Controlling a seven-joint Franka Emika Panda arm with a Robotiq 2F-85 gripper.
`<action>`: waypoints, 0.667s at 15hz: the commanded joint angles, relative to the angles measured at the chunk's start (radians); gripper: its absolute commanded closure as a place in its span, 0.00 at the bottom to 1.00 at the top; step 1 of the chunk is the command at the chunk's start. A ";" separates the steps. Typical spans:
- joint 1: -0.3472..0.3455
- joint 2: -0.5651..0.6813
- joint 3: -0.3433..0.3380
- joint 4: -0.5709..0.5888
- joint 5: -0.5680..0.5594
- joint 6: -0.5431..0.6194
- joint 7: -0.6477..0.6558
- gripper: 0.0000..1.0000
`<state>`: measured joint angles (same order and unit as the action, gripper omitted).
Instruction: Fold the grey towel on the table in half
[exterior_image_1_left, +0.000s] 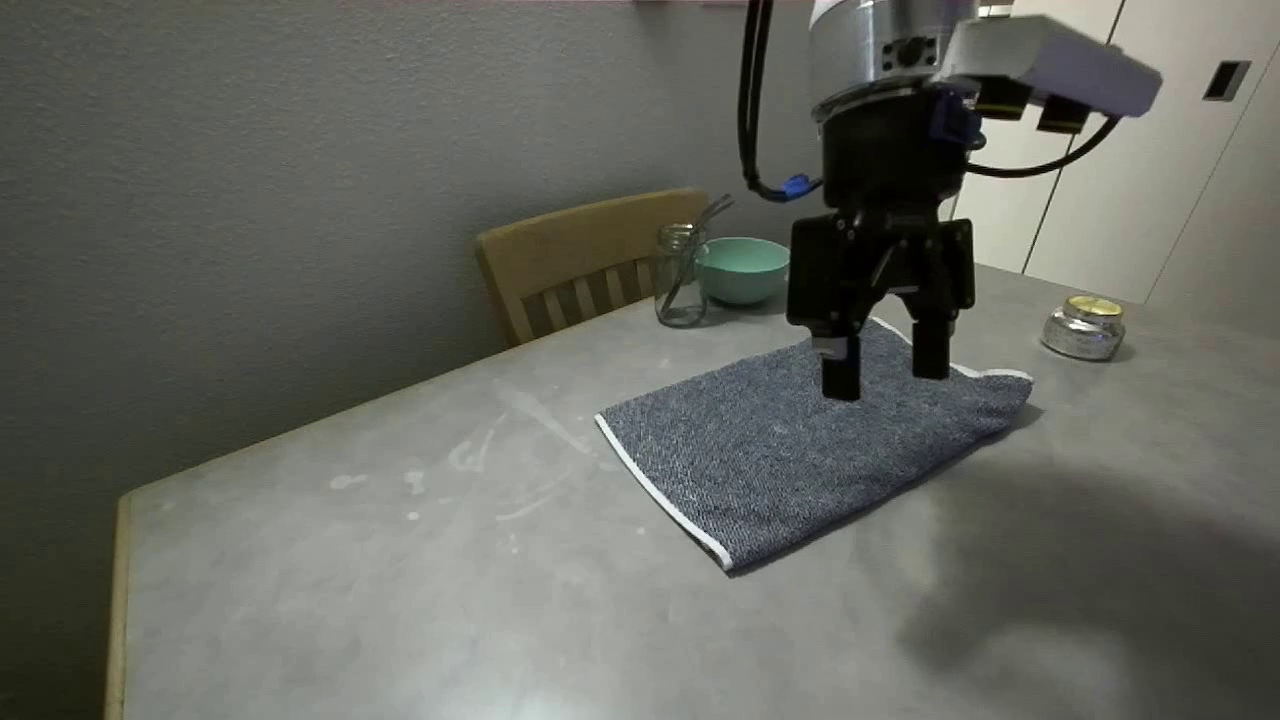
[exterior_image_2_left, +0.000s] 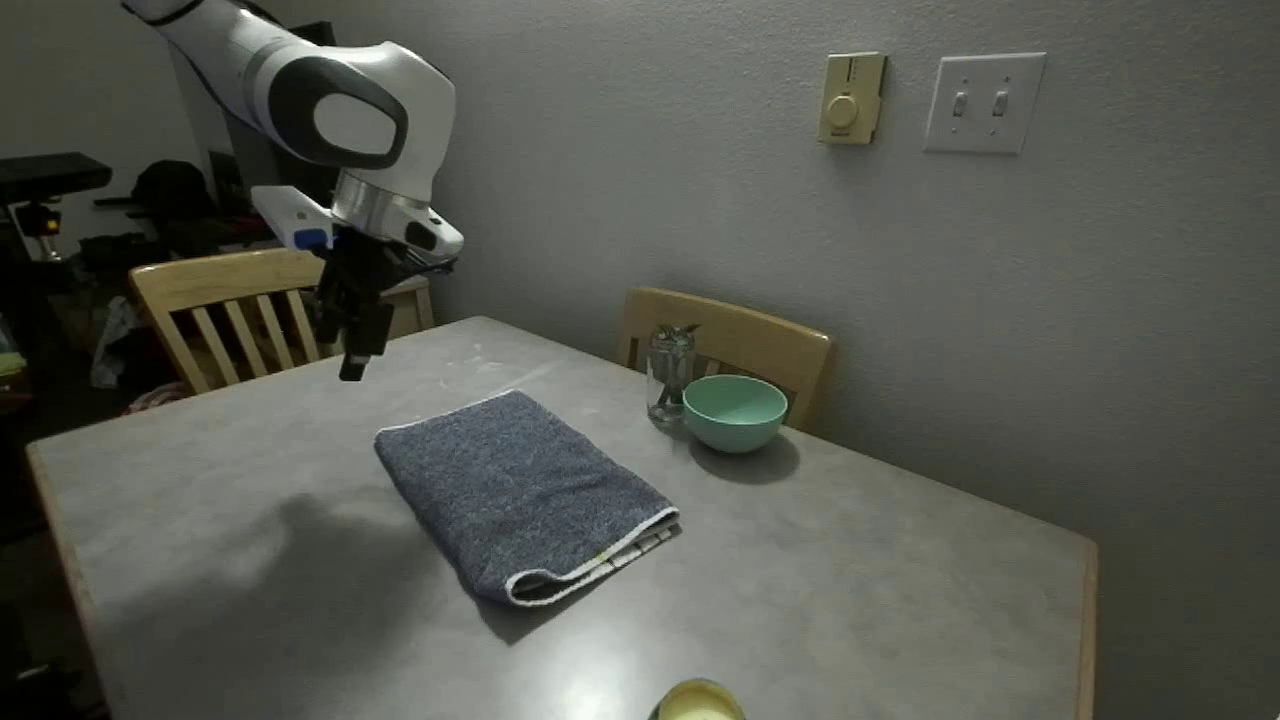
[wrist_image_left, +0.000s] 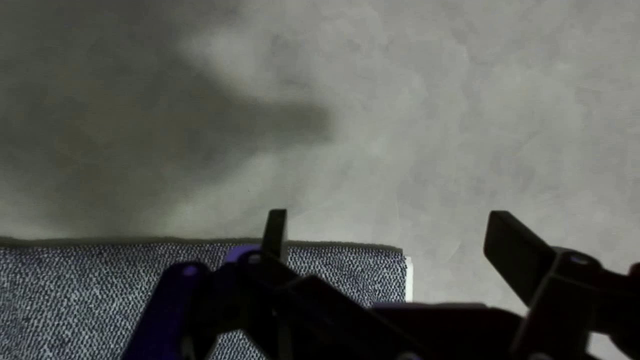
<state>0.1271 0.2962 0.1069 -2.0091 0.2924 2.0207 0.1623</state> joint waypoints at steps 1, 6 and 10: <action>-0.003 0.000 0.001 0.005 -0.001 -0.006 0.000 0.00; 0.016 0.060 -0.008 0.066 -0.033 -0.012 0.100 0.00; 0.045 0.166 -0.010 0.183 -0.085 -0.046 0.193 0.00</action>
<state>0.1463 0.3633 0.1062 -1.9394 0.2455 2.0137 0.2963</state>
